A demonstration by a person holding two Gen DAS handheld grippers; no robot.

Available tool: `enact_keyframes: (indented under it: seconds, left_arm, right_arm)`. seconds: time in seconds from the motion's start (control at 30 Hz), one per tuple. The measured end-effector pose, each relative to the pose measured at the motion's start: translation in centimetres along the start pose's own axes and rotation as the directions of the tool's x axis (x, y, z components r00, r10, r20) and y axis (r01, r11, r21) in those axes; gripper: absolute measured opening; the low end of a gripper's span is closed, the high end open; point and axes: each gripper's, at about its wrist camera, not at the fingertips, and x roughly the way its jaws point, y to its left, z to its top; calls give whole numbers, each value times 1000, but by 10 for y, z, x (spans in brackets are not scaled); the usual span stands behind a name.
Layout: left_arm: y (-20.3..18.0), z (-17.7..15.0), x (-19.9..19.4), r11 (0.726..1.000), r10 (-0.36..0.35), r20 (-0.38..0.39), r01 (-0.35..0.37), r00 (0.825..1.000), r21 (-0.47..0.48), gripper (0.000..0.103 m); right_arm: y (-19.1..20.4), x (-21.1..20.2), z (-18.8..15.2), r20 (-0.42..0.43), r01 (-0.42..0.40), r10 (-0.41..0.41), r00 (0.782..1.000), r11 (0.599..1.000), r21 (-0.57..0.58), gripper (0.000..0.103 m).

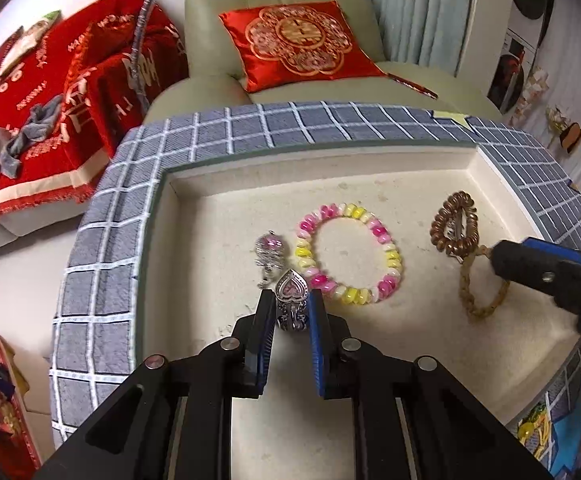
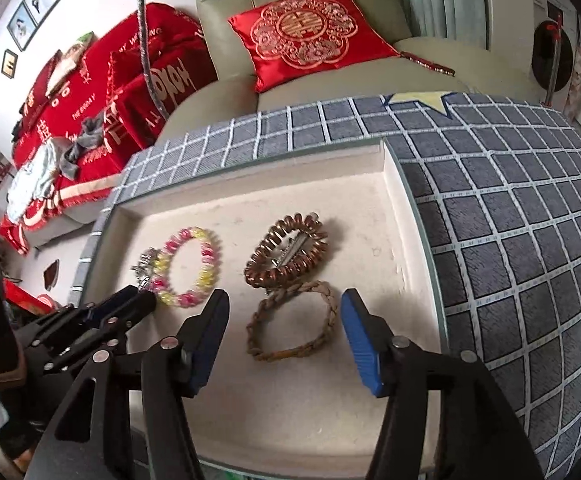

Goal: Organize jewelry
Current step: 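Open the right tool to drop the braided bracelet while the left tool releases the pendant in the tray, then withdraw both tools from the tray back toward the green bangle and yellow cord bracelet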

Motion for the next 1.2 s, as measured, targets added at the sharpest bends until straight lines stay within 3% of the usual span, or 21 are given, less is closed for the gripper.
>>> enact_keyframes:
  seconds: [0.43,0.47,0.53,0.57,0.8,0.83,0.9,1.07,1.2]
  left_arm:
    - [1,4,-17,1000,11,50,-10,999,-14,31]
    - [1,4,-18,1000,13,52,-12,999,-11,35]
    - [1,3,-24,1000,18,67,-17,998,-14,91]
    - [2,2,-31,999,26,101,-24,995,-24,96]
    - [1,0,-52,1000,16,126,-15,992,-8,97]
    - [1,-1,-54,1000,15,128,-14,992,-6,103]
    - [0,-6,-62,1000,21,142,-21,990,-2,103]
    - [-1,-18,-83,999,30,160,-34,987,20,103]
    - [-1,-29,-96,999,31,167,-36,985,29,103]
  right_arm:
    - [-11,-39,-10,45,-14,12,999,999,50,66]
    - [-11,-41,-11,46,-11,9,999,999,49,66]
    - [-12,-44,-13,45,-8,5,999,999,48,66]
    - [-13,-45,-13,45,-7,5,999,999,50,66]
    - [-12,-57,-21,45,-7,5,999,999,47,67]
    - [-11,-59,-23,47,-10,7,999,999,46,67]
    - [-9,-63,-26,49,-13,11,999,999,39,80]
    - [-3,-81,-35,77,-15,13,997,1000,16,81]
    - [-5,-96,-43,100,-24,21,995,999,33,92]
